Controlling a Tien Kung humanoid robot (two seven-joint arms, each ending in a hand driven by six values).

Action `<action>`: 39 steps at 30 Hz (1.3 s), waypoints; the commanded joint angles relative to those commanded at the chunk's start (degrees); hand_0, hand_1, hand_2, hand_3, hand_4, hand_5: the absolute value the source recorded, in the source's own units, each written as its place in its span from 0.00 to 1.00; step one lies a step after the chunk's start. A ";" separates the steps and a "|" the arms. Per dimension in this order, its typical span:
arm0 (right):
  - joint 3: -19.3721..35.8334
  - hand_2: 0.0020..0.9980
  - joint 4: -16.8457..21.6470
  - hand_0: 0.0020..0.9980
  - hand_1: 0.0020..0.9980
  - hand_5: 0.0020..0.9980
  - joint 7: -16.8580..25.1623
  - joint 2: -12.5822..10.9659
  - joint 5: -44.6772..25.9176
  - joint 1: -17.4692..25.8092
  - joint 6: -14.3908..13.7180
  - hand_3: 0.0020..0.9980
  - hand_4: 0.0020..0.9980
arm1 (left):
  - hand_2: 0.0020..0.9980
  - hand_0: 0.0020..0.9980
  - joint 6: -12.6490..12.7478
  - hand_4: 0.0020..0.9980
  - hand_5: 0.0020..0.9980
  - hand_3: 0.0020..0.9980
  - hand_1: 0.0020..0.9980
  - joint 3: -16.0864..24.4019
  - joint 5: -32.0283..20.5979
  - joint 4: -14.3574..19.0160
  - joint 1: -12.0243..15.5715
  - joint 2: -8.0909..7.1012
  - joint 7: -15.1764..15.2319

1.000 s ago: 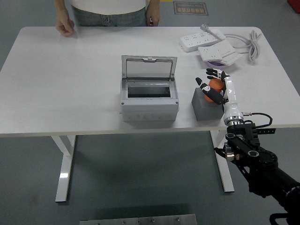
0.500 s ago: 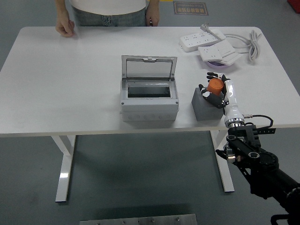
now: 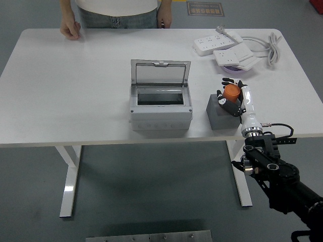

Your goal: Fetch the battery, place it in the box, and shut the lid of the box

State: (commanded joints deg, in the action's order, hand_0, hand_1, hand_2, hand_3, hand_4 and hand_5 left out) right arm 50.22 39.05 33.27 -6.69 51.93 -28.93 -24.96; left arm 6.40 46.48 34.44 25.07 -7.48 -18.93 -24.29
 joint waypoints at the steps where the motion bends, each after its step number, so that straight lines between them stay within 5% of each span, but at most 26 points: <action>1: -0.04 0.67 0.05 0.67 0.69 0.00 0.00 -0.01 0.02 -0.01 -0.02 0.68 0.66 | 0.53 0.65 0.00 0.41 0.00 0.54 0.69 -0.01 -0.03 -0.01 0.01 -0.01 0.02; 5: -0.12 0.67 0.12 0.67 0.69 0.00 -0.06 -0.03 0.01 -0.03 -0.09 0.68 0.66 | 0.53 0.65 0.00 0.41 0.00 0.54 0.69 -0.04 -0.07 -0.01 0.04 0.00 0.05; 6: -0.16 0.55 0.12 0.49 0.55 0.01 -0.12 -0.04 0.02 -0.03 -0.10 0.64 0.63 | 0.53 0.65 0.00 0.41 0.00 0.54 0.69 -0.04 -0.06 -0.01 0.04 0.00 0.05; 11: -0.22 0.55 0.05 0.49 0.55 0.01 -0.33 -0.04 -0.13 -0.09 -0.29 0.64 0.63 | 0.53 0.65 0.00 0.41 0.00 0.54 0.69 -0.21 -0.31 -0.05 -0.07 -0.02 0.22; 12: -0.24 0.52 0.05 0.48 0.50 0.07 -0.40 -0.06 -0.12 -0.10 -0.34 0.59 0.51 | 0.53 0.65 0.00 0.41 0.00 0.54 0.69 -0.23 -0.35 -0.06 -0.08 -0.03 0.24; 17: -0.48 0.52 0.13 0.48 0.50 0.07 -0.79 -0.08 0.07 -0.16 -0.44 0.59 0.51 | 0.53 0.65 -0.02 0.41 0.00 0.54 0.69 -0.21 -0.29 -0.05 0.01 0.01 0.19; 18: -0.53 0.52 0.15 0.46 0.47 0.07 -0.83 -0.08 0.07 -0.17 -0.46 0.57 0.44 | 0.53 0.65 -0.03 0.42 0.00 0.54 0.69 -0.19 -0.26 -0.04 0.03 0.02 0.17; 29: -0.50 0.51 0.31 0.43 0.45 0.05 -1.22 -0.15 -0.68 -0.10 -0.31 0.55 0.39 | 0.53 0.65 -0.11 0.41 0.00 0.53 0.69 -0.28 -0.24 -0.09 0.02 0.00 0.29; 30: -0.49 0.49 0.34 0.38 0.43 0.05 -1.29 -0.16 -0.69 -0.11 -0.30 0.51 0.31 | 0.53 0.65 -0.12 0.42 0.00 0.53 0.69 -0.34 -0.31 -0.10 0.01 -0.01 0.35; 39: -0.63 0.45 0.52 0.34 0.40 0.02 -1.47 -0.22 -1.15 -0.14 -0.33 0.43 0.35 | 0.54 0.65 -0.13 0.42 0.00 0.54 0.69 -0.57 -0.56 -0.16 0.08 0.02 0.58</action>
State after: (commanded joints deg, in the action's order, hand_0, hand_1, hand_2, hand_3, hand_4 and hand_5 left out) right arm 49.59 39.58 31.81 -6.92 50.78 -29.07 -25.29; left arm 6.27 45.91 33.88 24.91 -7.40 -18.91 -23.71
